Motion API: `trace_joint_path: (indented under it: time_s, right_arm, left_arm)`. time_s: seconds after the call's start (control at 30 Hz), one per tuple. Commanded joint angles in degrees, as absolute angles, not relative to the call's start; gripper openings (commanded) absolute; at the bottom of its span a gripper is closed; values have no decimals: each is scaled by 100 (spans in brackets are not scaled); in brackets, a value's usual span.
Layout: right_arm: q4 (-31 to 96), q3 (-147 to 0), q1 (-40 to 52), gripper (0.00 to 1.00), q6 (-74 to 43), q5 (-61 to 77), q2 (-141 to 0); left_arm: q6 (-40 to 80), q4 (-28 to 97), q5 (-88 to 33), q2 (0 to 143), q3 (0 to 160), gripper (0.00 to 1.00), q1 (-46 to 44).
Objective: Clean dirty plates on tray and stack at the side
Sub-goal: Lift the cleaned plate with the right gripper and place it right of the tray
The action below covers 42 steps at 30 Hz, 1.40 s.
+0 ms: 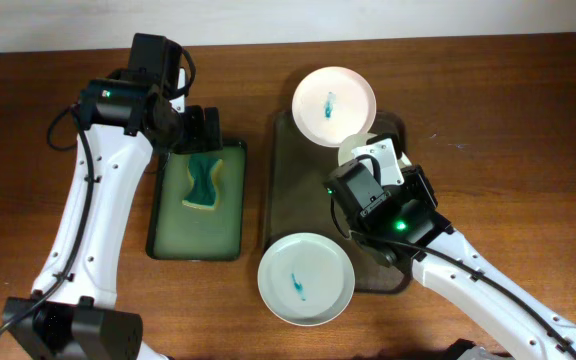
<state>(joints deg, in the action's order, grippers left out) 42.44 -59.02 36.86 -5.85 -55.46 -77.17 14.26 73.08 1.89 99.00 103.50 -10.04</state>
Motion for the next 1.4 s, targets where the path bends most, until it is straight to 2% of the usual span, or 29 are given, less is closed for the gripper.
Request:
trace_joint_path:
  time_s: [0.0, 0.53, 1.37]
  right_arm:
    - [4025, -5959, 3712, 4, -620, -5769, -7616]
    - [4115, -5959, 3710, 4, -325, -5771, -7616]
    - [4117, -5959, 3712, 4, -711, -5767, -7616]
  left_arm:
    - [1404, 7314, 165, 9902, 10398, 100, -1007]
    - [1404, 7314, 165, 9902, 10398, 100, -1007]
    - [1404, 7314, 165, 9902, 10398, 100, -1007]
